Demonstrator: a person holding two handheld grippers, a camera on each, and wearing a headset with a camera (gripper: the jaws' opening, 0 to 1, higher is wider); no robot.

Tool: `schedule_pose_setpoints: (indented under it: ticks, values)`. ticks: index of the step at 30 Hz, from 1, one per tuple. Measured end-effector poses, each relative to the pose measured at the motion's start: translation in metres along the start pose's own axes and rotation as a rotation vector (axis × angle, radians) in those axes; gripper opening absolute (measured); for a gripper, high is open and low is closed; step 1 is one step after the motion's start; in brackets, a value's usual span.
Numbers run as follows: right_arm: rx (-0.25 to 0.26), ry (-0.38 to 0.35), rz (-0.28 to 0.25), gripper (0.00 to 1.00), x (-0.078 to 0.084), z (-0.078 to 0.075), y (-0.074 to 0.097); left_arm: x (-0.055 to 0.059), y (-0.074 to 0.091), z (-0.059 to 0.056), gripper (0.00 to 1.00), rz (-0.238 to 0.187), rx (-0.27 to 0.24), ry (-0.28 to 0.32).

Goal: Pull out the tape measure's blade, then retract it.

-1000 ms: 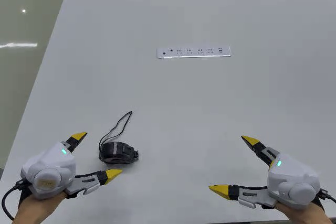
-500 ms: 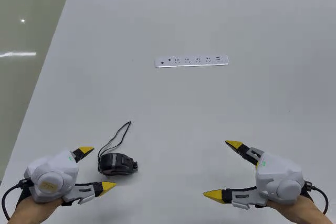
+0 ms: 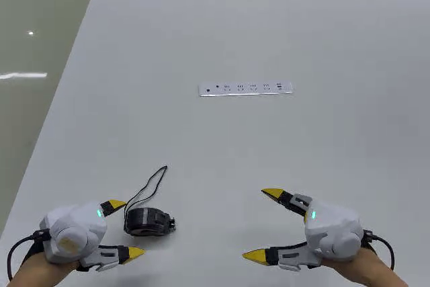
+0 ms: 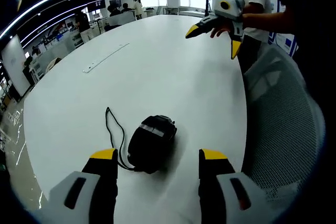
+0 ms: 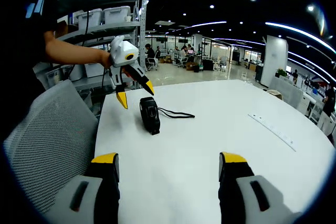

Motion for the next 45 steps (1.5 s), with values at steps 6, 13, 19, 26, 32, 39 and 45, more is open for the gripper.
schedule_pose_setpoints:
  ticks: [6, 13, 19, 26, 32, 39, 45]
  values:
    - [-0.04, 0.033, 0.006, 0.74, 0.005, 0.005, -0.012, 0.003, -0.003, 0.005, 0.55, 0.03, 0.026, -0.027]
    - [-0.09, 0.034, -0.001, 0.68, 0.009, 0.01, -0.03, 0.004, -0.011, 0.011, 0.5, 0.082, 0.056, -0.066]
    - [-0.127, 0.049, -0.006, 0.65, 0.011, 0.013, -0.046, 0.005, -0.016, 0.014, 0.48, 0.13, 0.093, -0.132]
    - [-0.156, 0.057, -0.014, 0.63, 0.009, 0.015, -0.06, 0.008, -0.021, 0.019, 0.44, 0.189, 0.132, -0.178]
    - [-0.17, 0.075, -0.012, 0.6, 0.007, 0.016, -0.072, 0.01, -0.025, 0.023, 0.42, 0.211, 0.155, -0.202]
    - [-0.187, 0.094, -0.003, 0.55, 0.009, 0.019, -0.086, 0.008, -0.028, 0.025, 0.38, 0.227, 0.189, -0.236]
    - [-0.225, 0.109, 0.01, 0.53, 0.011, 0.027, -0.098, 0.009, -0.029, 0.029, 0.34, 0.252, 0.209, -0.254]
Point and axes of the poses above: the centre of the closed fingertips' face, and the gripper's own axes: y roughly backward along the fingers, z roughly to its left, x roughly out of its underside, the point moved 6 cm from there along y, roughly backward along the fingers, and after that the axes turned 15 degrees about x, right-handed, at the moved point
